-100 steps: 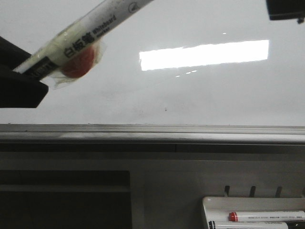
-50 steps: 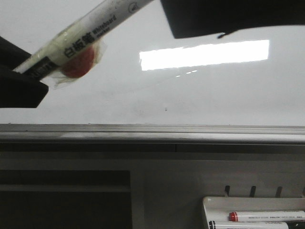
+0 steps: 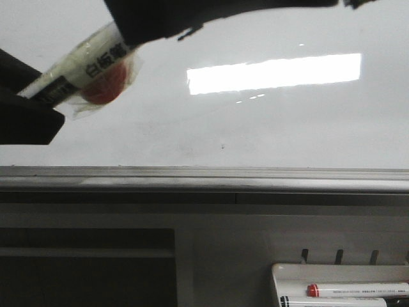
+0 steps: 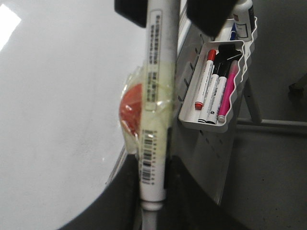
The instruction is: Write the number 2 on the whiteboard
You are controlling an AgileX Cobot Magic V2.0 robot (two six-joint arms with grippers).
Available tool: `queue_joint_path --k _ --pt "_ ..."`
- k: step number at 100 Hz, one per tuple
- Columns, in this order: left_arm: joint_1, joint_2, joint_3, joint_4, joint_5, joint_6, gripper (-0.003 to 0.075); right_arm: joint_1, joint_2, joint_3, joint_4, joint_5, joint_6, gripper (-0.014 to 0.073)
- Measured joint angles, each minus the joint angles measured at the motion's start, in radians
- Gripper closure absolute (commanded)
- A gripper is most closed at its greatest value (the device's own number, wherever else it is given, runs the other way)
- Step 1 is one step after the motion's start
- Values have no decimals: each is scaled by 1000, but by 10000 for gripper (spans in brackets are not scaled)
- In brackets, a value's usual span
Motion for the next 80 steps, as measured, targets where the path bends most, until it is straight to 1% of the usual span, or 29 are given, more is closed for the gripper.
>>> queue_joint_path --k 3,6,8,13,33,40,47,52,59,64,68,72,77,80 --pt "0 0 0 0 2 1 741 0 3 -2 2 1 0 411" --pt "0 0 0 0 2 1 741 0 7 -2 2 1 0 487" --pt "0 0 0 0 2 1 741 0 9 -2 4 1 0 522" --pt "0 0 0 0 3 1 741 0 11 -2 4 -1 0 671" --pt "-2 0 0 16 22 15 736 1 12 -4 10 20 -2 666" --pt "-2 -5 -2 17 27 15 692 1 12 -4 10 20 -2 666" --pt "-2 -17 -10 24 49 18 593 1 12 -4 13 20 -2 666" --pt "-2 -30 -23 24 70 15 484 1 12 -6 20 20 -2 666" --pt "-2 -55 -45 24 118 2 357 1 12 -6 18 -7 -2 666" --pt "-2 -78 -64 24 153 -26 309 1 15 -6 16 -36 -2 666" --pt "-2 -100 -78 24 186 -68 304 1 15 -6 16 -71 -2 666" --pt "-2 -123 -89 24 216 -111 316 1 15 -6 16 -111 -2 666" --pt "-2 -154 -101 32 259 -188 341 1 15 -6 16 -154 -2 666" --pt "-2 -172 -106 43 291 -257 372 1 15 -6 16 -176 -2 666"
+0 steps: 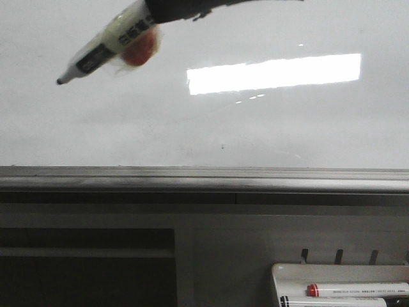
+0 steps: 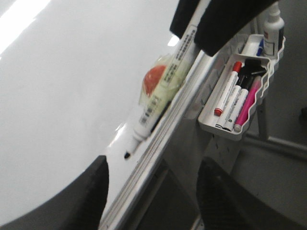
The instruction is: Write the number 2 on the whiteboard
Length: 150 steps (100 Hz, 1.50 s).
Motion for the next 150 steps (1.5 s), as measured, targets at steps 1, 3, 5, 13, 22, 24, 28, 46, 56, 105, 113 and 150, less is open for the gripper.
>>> queue_joint_path --k 1,3,5,13,22,24,28,46,56,105,113,150 --pt "0 -9 1 3 7 -15 379 0 0 0 0 -5 0 666" --pt "0 -18 0 15 27 -63 405 0 0 0 2 -18 0 666" --pt "0 -32 -2 31 48 -117 434 0 0 0 2 -29 0 666" --pt "0 -97 -2 119 108 -307 556 0 0 0 4 -45 0 666" --pt "0 -187 0 209 122 -453 710 0 0 0 4 -47 0 666" --pt "0 -202 0 229 120 -476 744 0 0 0 4 -47 0 666" --pt "0 -247 4 259 113 -510 741 0 0 0 4 -47 0 666" --pt "0 -396 50 332 77 -553 741 0 0 0 4 -47 -2 666" --pt "0 -433 81 350 70 -555 741 0 0 0 4 -47 -2 666" --pt "0 -442 91 352 64 -555 741 0 0 0 4 -39 0 666" --pt "0 -442 91 352 64 -555 741 0 0 0 4 -23 0 666" --pt "0 -442 91 352 61 -555 741 40 -27 0 -949 -49 961 666"
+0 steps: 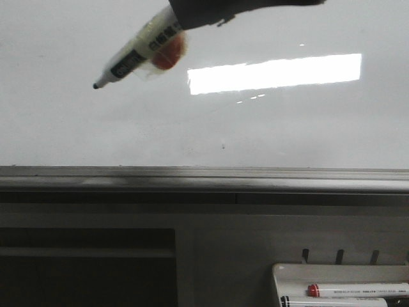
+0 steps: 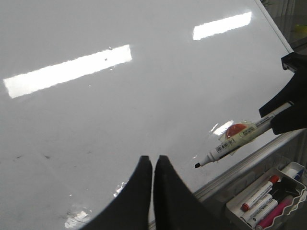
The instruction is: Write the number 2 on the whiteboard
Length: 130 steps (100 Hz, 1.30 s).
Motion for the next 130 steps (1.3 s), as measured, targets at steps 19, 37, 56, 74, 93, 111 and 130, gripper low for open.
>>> queue_joint_path --k 19,37,56,74,93,111,130 --pt "0 0 0 0 0 0 741 0 -4 0 -407 -9 419 666" --pt "0 0 0 0 0 0 741 0 -4 0 -436 -41 457 666" --pt "0 0 0 0 0 0 741 -6 47 -15 -396 -78 461 666" --pt "0 0 0 0 0 -1 741 -17 132 -77 -389 -105 461 664" --pt "0 0 0 0 0 -1 741 -89 172 -149 -377 -107 461 663" --pt "0 0 0 0 0 -2 741 -132 172 -175 -375 -105 461 663" --pt "0 0 0 0 0 -2 741 -131 187 -193 -374 -90 461 664"
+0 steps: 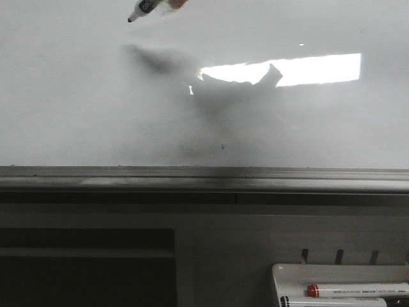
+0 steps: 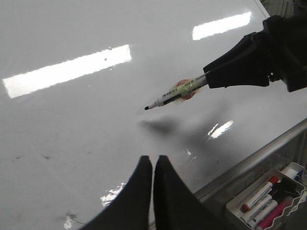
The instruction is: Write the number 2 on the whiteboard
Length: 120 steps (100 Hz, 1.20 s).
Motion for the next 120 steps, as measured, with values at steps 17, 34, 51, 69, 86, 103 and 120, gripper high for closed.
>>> queue_joint_path --k 17,34,51,69,86,103,120 --pt "0 0 0 0 0 0 741 19 39 -12 -6 0 0 664" --pt "0 0 0 0 0 0 741 20 79 -12 -6 -11 0 664" --pt "0 0 0 0 0 0 741 -15 89 -16 -6 -52 0 664" --pt "0 0 0 0 0 0 741 -72 54 -19 -12 -24 0 663" --pt "0 0 0 0 0 0 741 -90 -7 3 -29 77 0 663" --pt "0 0 0 1 0 0 741 -18 -13 57 -25 126 0 663" --pt "0 0 0 1 0 0 741 83 56 72 -22 132 0 663"
